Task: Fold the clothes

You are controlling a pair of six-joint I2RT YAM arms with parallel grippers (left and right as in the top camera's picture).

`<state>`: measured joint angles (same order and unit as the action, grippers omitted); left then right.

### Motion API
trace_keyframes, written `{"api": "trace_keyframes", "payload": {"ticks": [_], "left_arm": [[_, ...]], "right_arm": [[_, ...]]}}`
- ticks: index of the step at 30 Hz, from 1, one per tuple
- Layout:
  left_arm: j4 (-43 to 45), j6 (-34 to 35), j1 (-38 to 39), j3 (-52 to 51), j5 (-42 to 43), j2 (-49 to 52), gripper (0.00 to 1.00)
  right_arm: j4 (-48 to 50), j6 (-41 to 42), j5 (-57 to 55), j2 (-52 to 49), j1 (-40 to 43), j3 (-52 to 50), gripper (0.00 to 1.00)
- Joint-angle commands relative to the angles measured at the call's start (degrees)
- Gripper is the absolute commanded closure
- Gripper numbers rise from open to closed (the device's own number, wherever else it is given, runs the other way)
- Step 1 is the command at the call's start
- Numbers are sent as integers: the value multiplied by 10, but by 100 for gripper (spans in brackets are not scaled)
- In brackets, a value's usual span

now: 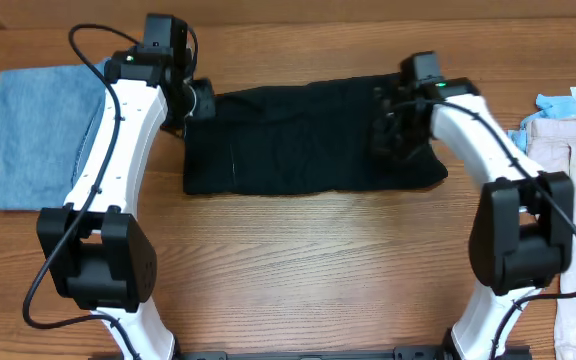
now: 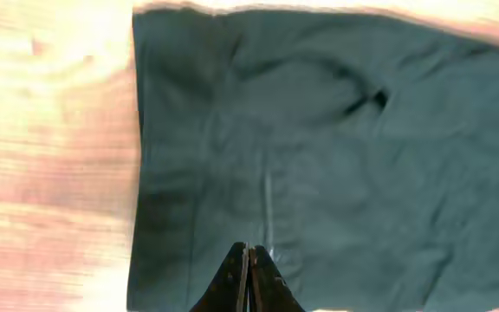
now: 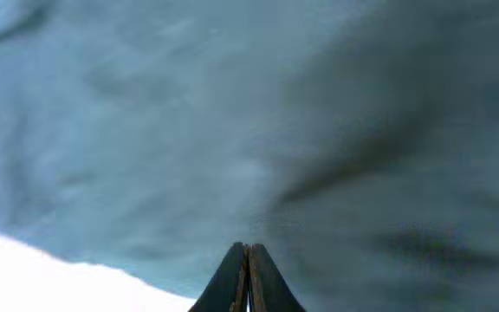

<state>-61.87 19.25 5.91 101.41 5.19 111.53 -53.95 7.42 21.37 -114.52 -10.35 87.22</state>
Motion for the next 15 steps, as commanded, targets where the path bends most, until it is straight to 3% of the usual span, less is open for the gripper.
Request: {"api": "trace_keyframes", "payload": {"ticks": [1,5,9,15], "left_arm": [[-15,6,0,-23,2,13,96],[-45,11,-1,-31,-4,13,96],[-51,11,-25,-42,-13,13,96],[37,7,-71,-172,19,13,91]], "right_arm": [[13,-12,27,11,-73,11,96],[35,53,-48,-16,-143,11,96],[74,103,-51,-42,-158,11,96],[102,167,-51,-62,-167,-2,96]]}}
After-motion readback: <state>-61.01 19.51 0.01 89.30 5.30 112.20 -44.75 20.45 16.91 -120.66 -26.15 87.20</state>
